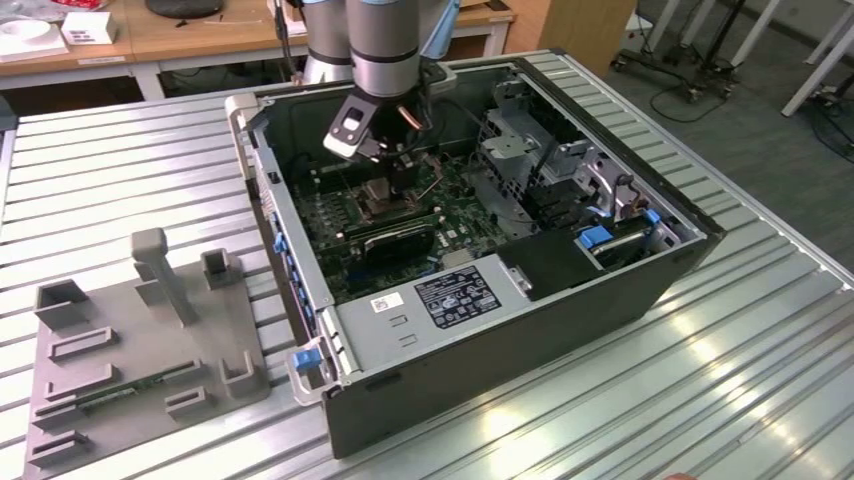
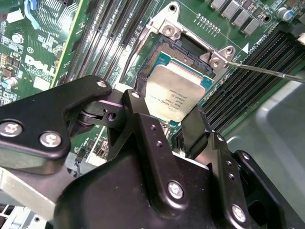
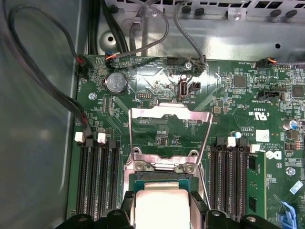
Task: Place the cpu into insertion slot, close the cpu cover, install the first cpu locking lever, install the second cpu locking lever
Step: 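Place the cpu into insertion slot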
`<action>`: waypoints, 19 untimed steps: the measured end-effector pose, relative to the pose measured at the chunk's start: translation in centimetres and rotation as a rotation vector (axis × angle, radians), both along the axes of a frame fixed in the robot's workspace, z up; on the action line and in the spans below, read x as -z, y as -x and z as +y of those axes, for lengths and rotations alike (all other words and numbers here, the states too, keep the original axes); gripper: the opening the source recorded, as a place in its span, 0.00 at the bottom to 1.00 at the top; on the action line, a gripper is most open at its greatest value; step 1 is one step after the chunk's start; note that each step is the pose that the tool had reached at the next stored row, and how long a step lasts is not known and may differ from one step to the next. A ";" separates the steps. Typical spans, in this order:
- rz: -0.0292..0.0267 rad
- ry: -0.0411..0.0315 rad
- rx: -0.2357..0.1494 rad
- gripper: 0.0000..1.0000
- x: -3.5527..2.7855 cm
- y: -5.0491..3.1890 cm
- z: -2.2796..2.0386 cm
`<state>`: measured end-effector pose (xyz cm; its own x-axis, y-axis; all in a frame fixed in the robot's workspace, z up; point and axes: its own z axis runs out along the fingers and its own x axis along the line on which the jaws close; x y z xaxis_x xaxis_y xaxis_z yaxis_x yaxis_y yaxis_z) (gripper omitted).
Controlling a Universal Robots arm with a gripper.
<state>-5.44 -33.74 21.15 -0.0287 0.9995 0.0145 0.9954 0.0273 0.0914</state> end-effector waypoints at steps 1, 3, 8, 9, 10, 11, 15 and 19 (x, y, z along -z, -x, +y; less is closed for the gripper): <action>0.0000 0.0000 0.000 0.54 0.04 0.04 0.00; -0.0001 -0.0001 0.001 0.54 0.16 0.15 0.00; 0.0000 -0.0001 0.005 0.54 0.61 0.36 0.00; 0.0001 0.0000 0.005 0.54 0.70 0.38 0.00; 0.0000 0.0000 0.006 0.54 0.78 0.38 0.00; 0.0000 0.0000 0.007 0.54 0.82 0.38 0.00; 0.0000 0.0000 0.010 0.54 0.98 0.39 0.00; 0.0000 -0.0001 0.017 0.54 1.16 0.37 -0.02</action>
<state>-5.82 -33.76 19.99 -0.0121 0.9998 0.0146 0.9958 0.0107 0.0914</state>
